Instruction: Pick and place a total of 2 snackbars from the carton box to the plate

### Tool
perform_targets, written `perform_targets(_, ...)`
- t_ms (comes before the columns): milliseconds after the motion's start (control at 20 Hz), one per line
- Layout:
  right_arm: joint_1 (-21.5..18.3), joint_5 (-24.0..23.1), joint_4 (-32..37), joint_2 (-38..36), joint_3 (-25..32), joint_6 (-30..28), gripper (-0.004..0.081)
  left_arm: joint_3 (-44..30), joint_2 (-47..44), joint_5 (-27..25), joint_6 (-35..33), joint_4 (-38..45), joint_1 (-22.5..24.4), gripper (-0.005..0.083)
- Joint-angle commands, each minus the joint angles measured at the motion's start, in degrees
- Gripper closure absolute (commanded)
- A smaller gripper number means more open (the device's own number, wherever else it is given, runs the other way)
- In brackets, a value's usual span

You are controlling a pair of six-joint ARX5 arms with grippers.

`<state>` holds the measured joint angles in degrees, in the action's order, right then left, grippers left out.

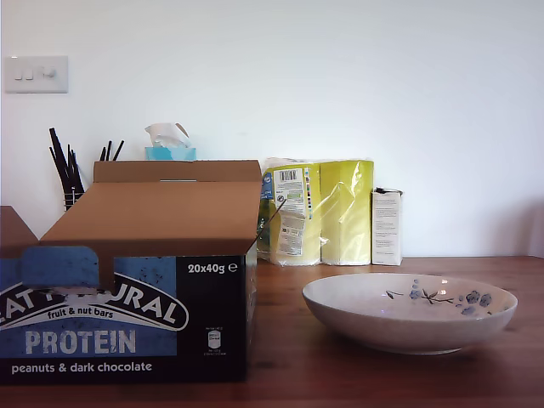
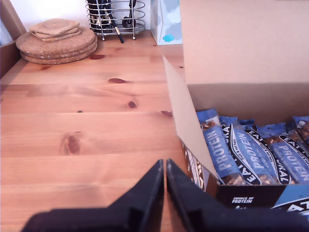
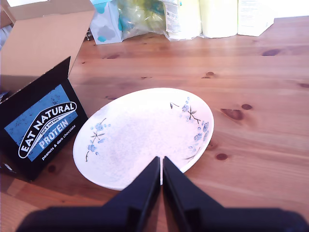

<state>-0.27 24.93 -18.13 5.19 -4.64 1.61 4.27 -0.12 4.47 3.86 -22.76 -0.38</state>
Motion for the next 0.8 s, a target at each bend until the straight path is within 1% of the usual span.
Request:
perform_targets(0, 0.2, -3.0, -0.2, -0.3, 1.2, -0.1, 0.0783, -0.4, -0.6, 0.5, -0.4, -1.3, -0.2, 0.0793)
perform_targets(350, 0.2, -3.0, -0.1, -0.3, 1.2, -0.1, 0.0783, -0.4, -0.6, 0.6, -0.4, -1.3, -0.2, 0.0793)
perform_targets(450, 0.2, -3.0, 1.7, -0.3, 1.2, 0.3, 0.0783, -0.4, -0.6, 1.8, 1.3, -0.8, -0.2, 0.0793)
perform_targets(500, 0.2, -3.0, 3.5, -0.3, 1.1, 2.1, 0.0783, -0.4, -0.6, 3.1, 2.0, 0.1, -0.2, 0.0793)
perform_targets(600, 0.2, -3.0, 6.9, -0.3, 0.7, 7.6, 0.0783, 0.0, -0.6, 7.8, 2.9, 2.3, -0.2, 0.0793)
perform_targets(750, 0.3, -2.3, 10.4, -0.3, -1.1, 14.0, 0.0783, 3.6, -0.6, 14.6, 3.7, 2.7, -0.3, 0.0793)
